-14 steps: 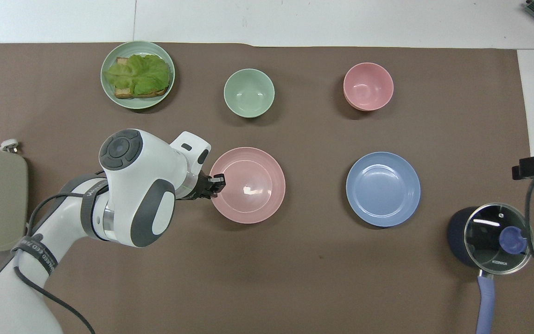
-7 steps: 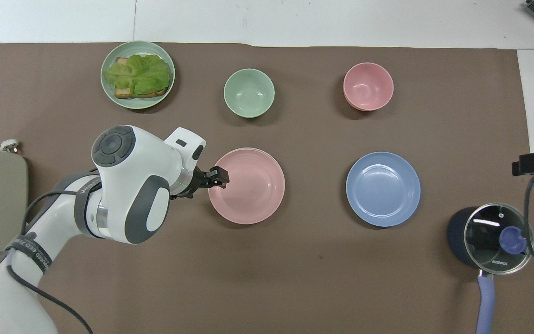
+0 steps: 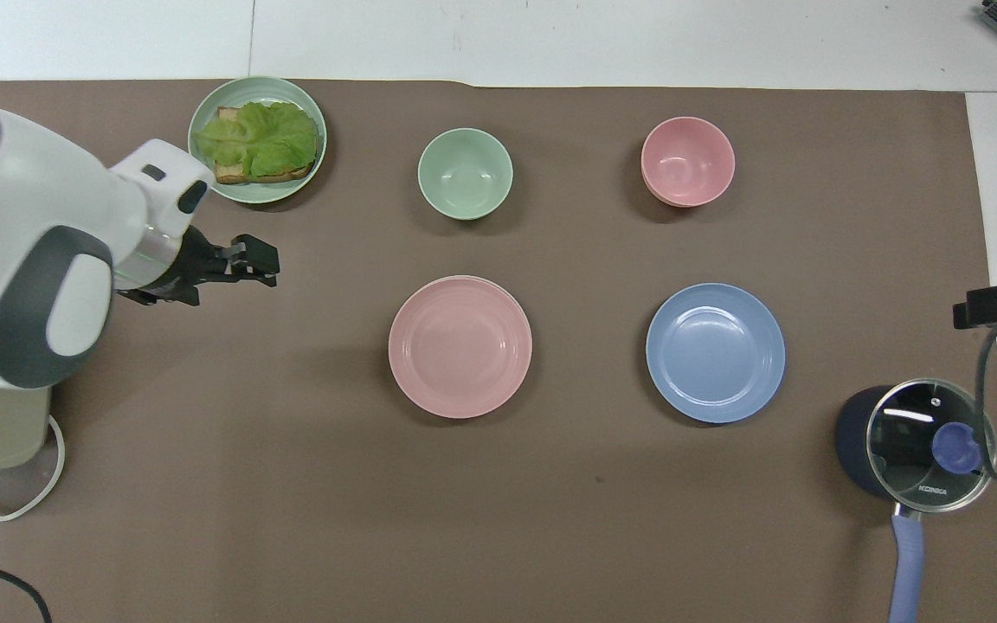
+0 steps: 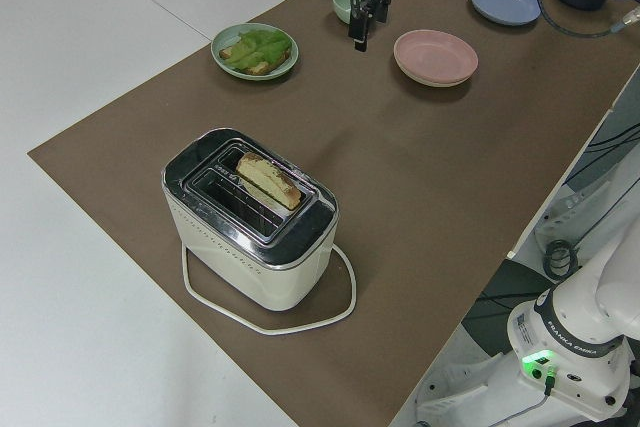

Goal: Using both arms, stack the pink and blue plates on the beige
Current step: 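Open the left gripper and withdraw it to the rest pose, then reach the right gripper to the blue plate rim and grasp it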

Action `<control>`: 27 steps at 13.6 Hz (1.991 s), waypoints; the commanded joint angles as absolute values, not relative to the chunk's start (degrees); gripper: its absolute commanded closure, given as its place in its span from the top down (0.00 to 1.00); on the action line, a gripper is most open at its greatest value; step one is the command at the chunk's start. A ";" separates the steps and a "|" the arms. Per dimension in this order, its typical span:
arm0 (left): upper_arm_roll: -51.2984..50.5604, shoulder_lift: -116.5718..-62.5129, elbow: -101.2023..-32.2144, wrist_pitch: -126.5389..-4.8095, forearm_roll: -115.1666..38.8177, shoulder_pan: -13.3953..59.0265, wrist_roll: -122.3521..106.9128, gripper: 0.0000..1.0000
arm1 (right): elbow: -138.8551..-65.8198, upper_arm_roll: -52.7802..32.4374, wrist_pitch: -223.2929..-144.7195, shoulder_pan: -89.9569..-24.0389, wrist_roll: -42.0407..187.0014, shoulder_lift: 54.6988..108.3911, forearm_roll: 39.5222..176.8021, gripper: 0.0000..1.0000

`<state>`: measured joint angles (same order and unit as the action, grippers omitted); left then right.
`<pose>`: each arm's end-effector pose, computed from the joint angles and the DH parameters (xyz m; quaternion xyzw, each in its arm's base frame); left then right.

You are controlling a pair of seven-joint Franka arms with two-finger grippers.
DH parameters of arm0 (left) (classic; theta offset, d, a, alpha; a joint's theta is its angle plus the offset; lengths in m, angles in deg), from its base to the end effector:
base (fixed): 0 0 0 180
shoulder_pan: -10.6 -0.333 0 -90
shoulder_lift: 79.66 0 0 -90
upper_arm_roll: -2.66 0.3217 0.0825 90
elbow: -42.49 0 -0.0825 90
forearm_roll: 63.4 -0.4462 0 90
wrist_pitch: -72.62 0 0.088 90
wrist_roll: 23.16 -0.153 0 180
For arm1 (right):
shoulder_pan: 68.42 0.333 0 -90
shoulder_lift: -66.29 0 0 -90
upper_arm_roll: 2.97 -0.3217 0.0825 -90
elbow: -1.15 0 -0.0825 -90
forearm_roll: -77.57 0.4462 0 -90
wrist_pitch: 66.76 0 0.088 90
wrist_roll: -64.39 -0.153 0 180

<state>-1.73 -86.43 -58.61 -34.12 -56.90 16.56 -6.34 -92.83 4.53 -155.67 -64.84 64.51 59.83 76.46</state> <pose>0.6421 -0.1300 0.4307 0.9955 0.0734 -0.0232 0.0547 0.5781 -0.0463 0.6122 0.9994 -0.0331 0.0116 0.0027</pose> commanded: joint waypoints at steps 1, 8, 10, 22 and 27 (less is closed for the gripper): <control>-2.35 -85.99 -52.45 -27.07 -60.66 11.75 -12.94 1.00 | -93.95 4.24 -156.67 -65.08 64.66 59.09 77.75 1.00; -1.47 -77.75 -50.06 -20.64 -64.81 10.42 -19.91 1.00 | -95.43 4.06 -158.67 -65.08 64.66 59.43 78.01 1.00; -1.47 -76.49 -50.32 -20.02 -64.72 10.42 -19.73 1.00 | -98.50 4.06 -163.51 -65.08 65.36 59.61 79.06 1.00; -0.42 -76.41 -50.15 -17.29 -64.63 10.34 -19.47 1.00 | -113.44 4.06 -187.07 -63.50 74.58 69.54 82.06 1.00; -0.42 -76.41 -50.15 -17.29 -64.63 10.34 -19.47 1.00 | -118.64 4.06 -192.26 -64.29 78.10 71.65 83.81 1.00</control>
